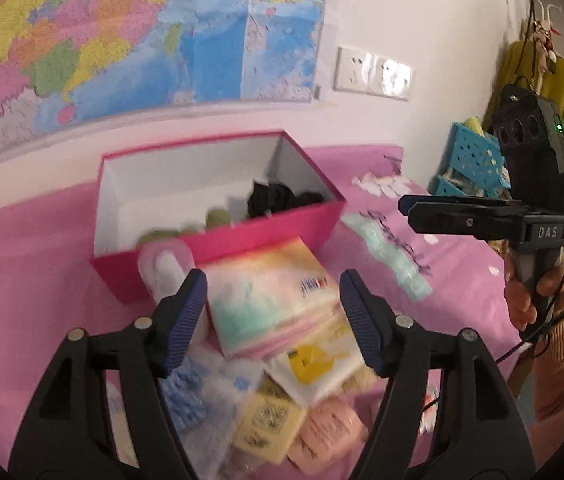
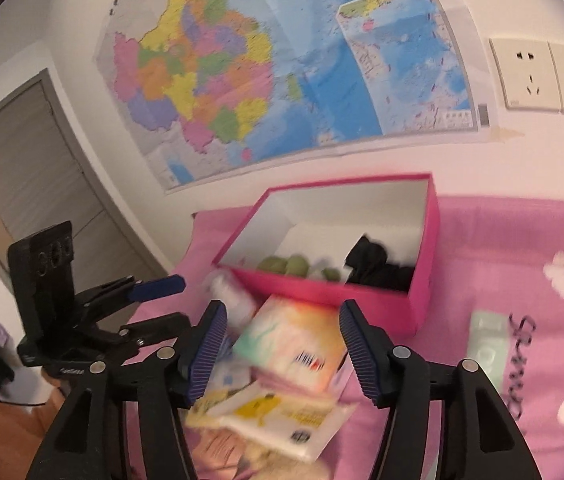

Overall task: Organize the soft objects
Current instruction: 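Grasp the white wet-wipe pack with yellow print using the right gripper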

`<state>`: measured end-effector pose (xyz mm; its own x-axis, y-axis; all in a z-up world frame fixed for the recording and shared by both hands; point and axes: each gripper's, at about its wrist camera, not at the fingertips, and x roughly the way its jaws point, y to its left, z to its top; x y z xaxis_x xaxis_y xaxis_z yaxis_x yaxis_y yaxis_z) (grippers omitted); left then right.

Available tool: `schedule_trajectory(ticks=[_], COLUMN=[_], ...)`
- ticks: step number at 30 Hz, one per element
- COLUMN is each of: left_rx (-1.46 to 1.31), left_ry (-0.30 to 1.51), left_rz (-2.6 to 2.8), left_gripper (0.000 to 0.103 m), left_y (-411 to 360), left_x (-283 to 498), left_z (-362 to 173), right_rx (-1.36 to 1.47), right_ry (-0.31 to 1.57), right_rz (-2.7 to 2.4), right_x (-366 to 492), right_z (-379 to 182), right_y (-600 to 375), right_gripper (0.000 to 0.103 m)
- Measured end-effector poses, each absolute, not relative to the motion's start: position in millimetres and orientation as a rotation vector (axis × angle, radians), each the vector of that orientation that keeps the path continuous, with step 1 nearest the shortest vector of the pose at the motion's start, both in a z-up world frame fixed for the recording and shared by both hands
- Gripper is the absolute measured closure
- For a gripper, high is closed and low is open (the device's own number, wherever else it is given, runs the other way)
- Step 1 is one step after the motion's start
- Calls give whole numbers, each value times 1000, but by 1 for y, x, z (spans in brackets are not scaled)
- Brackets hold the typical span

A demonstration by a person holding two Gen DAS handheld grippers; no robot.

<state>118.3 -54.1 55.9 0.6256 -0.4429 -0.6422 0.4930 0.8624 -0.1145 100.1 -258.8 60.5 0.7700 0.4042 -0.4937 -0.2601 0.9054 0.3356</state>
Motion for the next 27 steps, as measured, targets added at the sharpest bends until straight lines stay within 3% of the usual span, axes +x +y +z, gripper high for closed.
schedule_trajectory(ticks=[15, 27], left_rx=[24, -24], left_ry=[897, 982], left_rz=[-578, -629], left_gripper=[33, 33], left_y=[-51, -47], left_x=[93, 94], left_z=[-8, -30], right_rx=[381, 451], right_ry=[825, 883], right_rz=[315, 331], right_x=[89, 95], right_z=[-22, -43], right_y=[-261, -259], right_gripper=[41, 41])
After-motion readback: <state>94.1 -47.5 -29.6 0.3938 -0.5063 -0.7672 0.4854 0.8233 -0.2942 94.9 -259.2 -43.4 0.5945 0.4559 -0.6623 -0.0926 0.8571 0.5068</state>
